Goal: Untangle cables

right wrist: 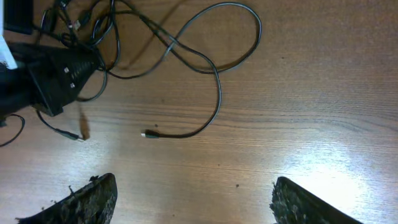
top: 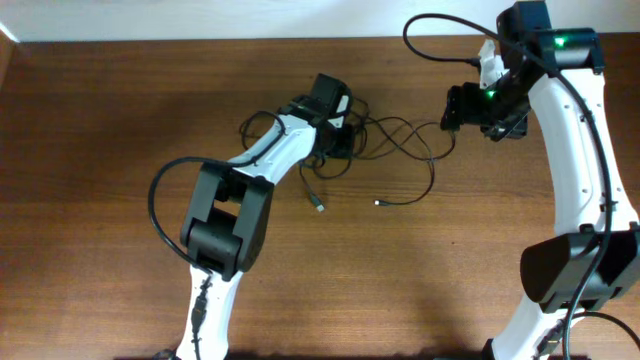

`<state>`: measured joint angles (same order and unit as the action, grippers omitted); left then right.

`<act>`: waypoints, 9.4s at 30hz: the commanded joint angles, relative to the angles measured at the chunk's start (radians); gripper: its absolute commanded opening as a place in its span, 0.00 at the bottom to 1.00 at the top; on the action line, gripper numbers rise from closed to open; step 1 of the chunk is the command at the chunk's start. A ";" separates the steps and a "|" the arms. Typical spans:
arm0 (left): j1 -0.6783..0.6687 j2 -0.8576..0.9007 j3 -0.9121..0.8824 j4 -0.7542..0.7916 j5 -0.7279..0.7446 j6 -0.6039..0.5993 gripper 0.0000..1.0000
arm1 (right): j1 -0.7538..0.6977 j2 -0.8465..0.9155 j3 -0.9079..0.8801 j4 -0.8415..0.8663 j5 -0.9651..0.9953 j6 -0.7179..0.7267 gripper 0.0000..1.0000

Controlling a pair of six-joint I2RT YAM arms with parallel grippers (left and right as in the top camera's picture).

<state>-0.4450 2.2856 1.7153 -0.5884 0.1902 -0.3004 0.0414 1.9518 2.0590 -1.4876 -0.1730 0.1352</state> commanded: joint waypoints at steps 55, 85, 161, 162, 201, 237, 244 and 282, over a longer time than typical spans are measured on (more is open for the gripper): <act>0.232 -0.186 0.356 -0.476 0.929 0.081 0.00 | 0.273 0.116 -0.013 0.459 -0.350 0.069 0.32; 0.288 -0.186 0.356 -0.588 -0.266 0.114 0.11 | -0.020 0.116 -0.013 0.172 -0.128 0.053 0.04; 0.289 -0.180 0.350 -0.721 0.977 1.092 0.64 | 0.279 -0.098 0.481 -0.095 -0.312 -0.068 0.04; 0.277 -0.177 0.350 -0.722 0.977 1.092 0.64 | 0.279 -0.098 0.481 -0.095 -0.312 -0.068 0.04; 0.510 -0.177 0.869 -0.744 0.522 0.599 0.00 | -0.185 -0.026 0.061 -0.123 0.121 0.053 0.04; 0.401 -0.174 1.246 -0.842 0.757 0.218 0.00 | 0.234 0.121 0.110 0.458 -0.659 0.369 0.70; 0.393 -0.174 1.246 -0.842 0.745 0.226 0.00 | 0.314 0.193 0.105 0.552 -0.723 0.499 0.66; 0.472 -0.140 1.184 -1.014 -0.433 0.228 0.00 | -0.077 -0.254 0.100 0.070 -0.097 0.103 0.04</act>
<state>-0.0204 2.1319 2.9349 -1.6051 -0.1913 -0.0715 0.0666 1.7443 2.1563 -1.3842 -0.3370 0.2855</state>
